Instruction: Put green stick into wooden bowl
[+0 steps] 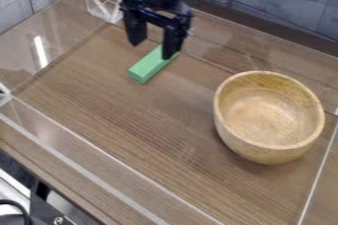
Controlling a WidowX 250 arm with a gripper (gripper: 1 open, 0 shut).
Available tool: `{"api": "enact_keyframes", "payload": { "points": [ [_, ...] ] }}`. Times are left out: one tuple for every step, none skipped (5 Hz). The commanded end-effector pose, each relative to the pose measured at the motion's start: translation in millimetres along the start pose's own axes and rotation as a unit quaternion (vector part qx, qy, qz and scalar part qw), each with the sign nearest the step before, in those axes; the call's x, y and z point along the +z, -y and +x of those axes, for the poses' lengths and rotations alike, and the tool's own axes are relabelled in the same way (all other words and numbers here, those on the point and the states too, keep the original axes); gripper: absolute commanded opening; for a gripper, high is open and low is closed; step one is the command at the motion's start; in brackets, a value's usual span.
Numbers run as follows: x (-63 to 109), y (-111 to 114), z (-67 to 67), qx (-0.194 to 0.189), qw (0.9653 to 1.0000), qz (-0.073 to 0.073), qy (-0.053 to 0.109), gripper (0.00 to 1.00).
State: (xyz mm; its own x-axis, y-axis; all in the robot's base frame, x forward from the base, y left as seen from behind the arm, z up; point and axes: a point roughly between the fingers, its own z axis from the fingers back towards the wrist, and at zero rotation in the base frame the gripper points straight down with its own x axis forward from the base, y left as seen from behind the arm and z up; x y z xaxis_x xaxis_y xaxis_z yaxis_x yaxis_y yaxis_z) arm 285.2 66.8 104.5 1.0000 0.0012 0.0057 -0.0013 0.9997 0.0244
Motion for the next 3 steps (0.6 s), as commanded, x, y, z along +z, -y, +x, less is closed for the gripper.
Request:
{"api": "enact_keyframes", "payload": {
  "points": [
    [-2.1, 6.1, 4.3, -0.002, 0.9994, 0.004, 0.033, 1.00],
    [-14.8, 11.3, 9.8, 0.008, 0.9990, 0.004, 0.043, 1.00],
    [-16.2, 4.6, 20.1, -0.003, 0.9985, 0.007, 0.054, 1.00]
  ]
}}
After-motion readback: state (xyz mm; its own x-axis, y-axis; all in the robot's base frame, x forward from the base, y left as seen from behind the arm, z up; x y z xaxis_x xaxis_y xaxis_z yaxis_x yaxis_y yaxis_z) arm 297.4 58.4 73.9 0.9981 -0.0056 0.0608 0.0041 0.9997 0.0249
